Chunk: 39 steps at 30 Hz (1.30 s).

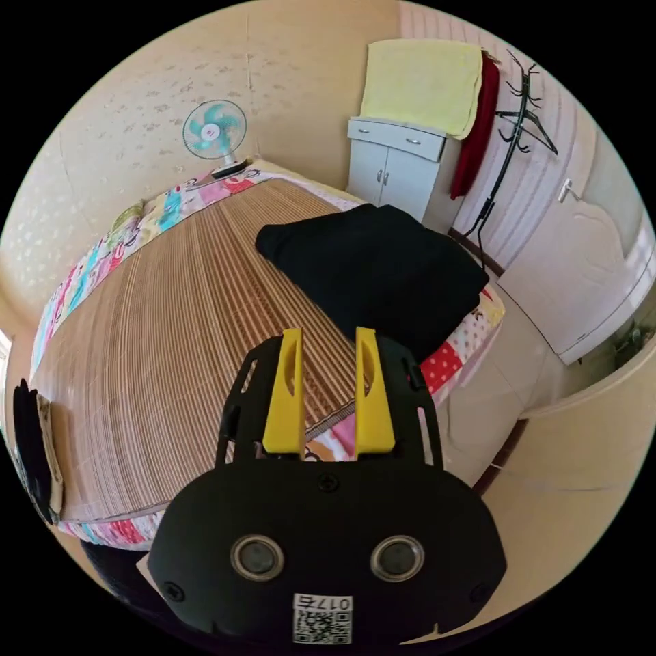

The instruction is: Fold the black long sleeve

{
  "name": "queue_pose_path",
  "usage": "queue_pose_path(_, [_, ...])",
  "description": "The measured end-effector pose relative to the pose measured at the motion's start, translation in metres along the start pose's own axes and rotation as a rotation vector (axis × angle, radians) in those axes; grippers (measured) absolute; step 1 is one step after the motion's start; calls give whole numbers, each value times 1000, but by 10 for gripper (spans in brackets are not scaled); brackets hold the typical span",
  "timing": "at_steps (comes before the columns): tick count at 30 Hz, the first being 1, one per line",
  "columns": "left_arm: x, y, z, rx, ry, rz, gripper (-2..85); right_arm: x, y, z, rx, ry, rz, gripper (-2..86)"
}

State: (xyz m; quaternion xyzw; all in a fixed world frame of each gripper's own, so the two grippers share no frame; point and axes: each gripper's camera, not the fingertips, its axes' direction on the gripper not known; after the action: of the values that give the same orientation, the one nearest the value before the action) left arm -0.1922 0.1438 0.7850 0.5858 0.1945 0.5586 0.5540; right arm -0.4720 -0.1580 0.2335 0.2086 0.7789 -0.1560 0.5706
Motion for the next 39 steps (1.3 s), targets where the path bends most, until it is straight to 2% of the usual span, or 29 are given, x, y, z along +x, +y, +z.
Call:
queue_pose_path(1, [-5, 3, -5, 15, -11, -12, 10, 11, -6, 6, -17, 7, 33, 125])
queue_pose_path(3, [-14, 6, -10, 29, -17, -43, 28, 49, -21, 49, -231, -59, 145, 123])
queue_pose_path(5, [-24, 8, -11, 43, -11, -86, 42, 65, -20, 76, -331, -124, 147, 101])
queue_pose_path(9, [-33, 6, 1, 38, 35, -136, 42, 72, -9, 72, -264, -219, 181, 54])
queue_pose_path(14, [-32, -4, 27, -17, 99, -127, 18, 15, 36, 50, -243, -407, -36, 39])
queue_pose_path(17, [-31, -12, 32, -26, 114, -112, 4, -44, 92, 17, -224, -431, -226, 35])
queue_pose_path(19, [-32, -17, 31, -15, 128, -115, -1, -75, 132, 2, -233, -538, -322, 34])
queue_pose_path(21, [-35, -21, 29, 2, 145, -118, -4, -105, 178, -7, -339, -780, -476, 33])
queue_pose_path(24, [-41, -24, 24, 12, 148, -130, -7, -114, 206, -21, -376, -955, -551, 35])
queue_pose_path(26, [-48, -21, 18, 34, 147, -140, -8, -99, 207, -26, -322, -934, -467, 34])
queue_pose_path(28, [-56, -17, 16, 54, 154, -157, -8, -70, 203, -28, -203, -816, -307, 49])
queue_pose_path(30, [-65, -13, 17, 66, 177, -180, -7, -28, 192, -25, -111, -686, -51, 87])
queue_pose_path(32, [-76, -8, 21, 75, 217, -210, -5, -10, 185, -22, -39, -655, -11, 95])
queue_pose_path(35, [-81, -7, 27, 76, 246, -213, 5, -11, 169, 9, -151, -613, -15, 91])
queue_pose_path(39, [-75, -17, 35, 67, 272, -174, 23, -39, 160, 14, -240, -451, -107, 54])
